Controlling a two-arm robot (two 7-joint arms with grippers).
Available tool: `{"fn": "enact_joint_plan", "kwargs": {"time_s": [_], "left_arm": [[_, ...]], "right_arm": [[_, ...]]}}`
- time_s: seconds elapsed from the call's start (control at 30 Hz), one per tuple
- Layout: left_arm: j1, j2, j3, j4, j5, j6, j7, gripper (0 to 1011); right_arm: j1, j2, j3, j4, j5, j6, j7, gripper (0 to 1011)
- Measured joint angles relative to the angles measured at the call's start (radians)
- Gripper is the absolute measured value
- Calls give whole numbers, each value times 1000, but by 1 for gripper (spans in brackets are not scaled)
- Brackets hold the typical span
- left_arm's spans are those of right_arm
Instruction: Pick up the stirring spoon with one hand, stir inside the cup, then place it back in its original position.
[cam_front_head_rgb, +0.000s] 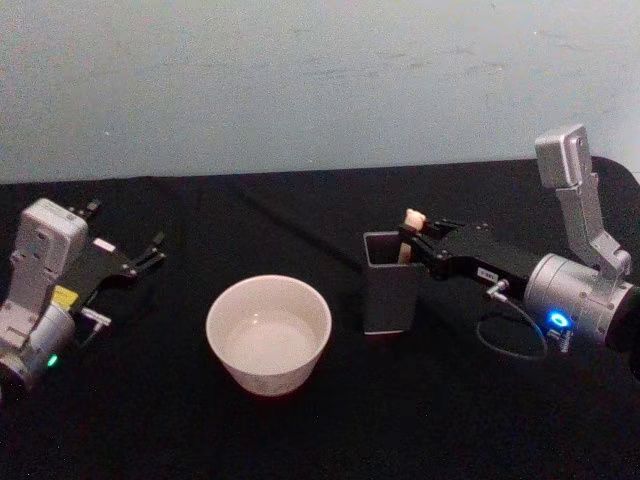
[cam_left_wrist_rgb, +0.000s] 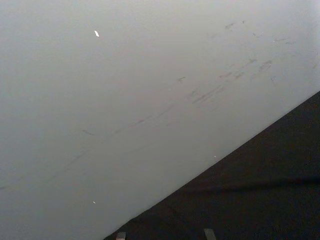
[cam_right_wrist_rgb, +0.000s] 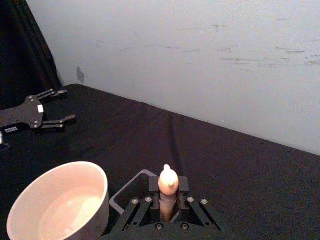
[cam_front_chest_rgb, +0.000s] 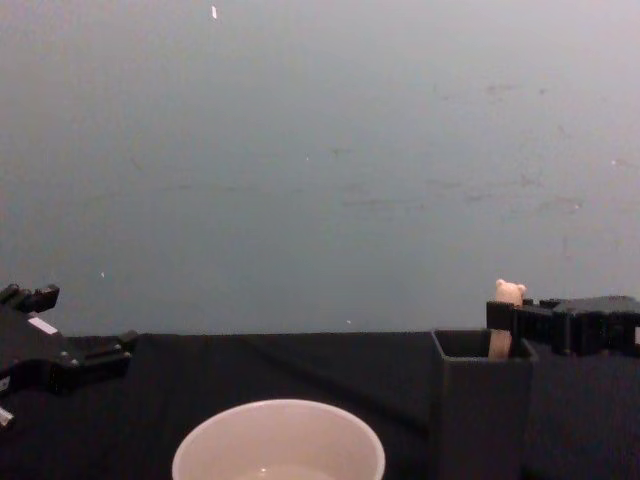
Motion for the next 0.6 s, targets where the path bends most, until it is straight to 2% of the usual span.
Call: {"fn": "enact_joint_plan", "kwargs": {"time_s": [0.1,0.17,0.2,0.23,0.33,0.37,0.6], "left_arm": [[0,0,0,0,0,0,0,1001],[0,0,0,0,0,0,0,1001],[0,0,0,0,0,0,0,1001],[0,0,0,0,0,0,0,1001],[0,0,0,0,0,0,0,1001],[0,0,0,0,0,0,0,1001],[0,0,0,0,0,0,0,1001]], "right_arm": [[0,0,0,0,0,0,0,221],[0,0,0,0,0,0,0,283],[0,0,0,0,0,0,0,283],[0,0,0,0,0,0,0,340],[0,0,0,0,1,0,1,393],[0,0,0,0,1,0,1,465],[0,0,0,0,1,-1,1,684]]}}
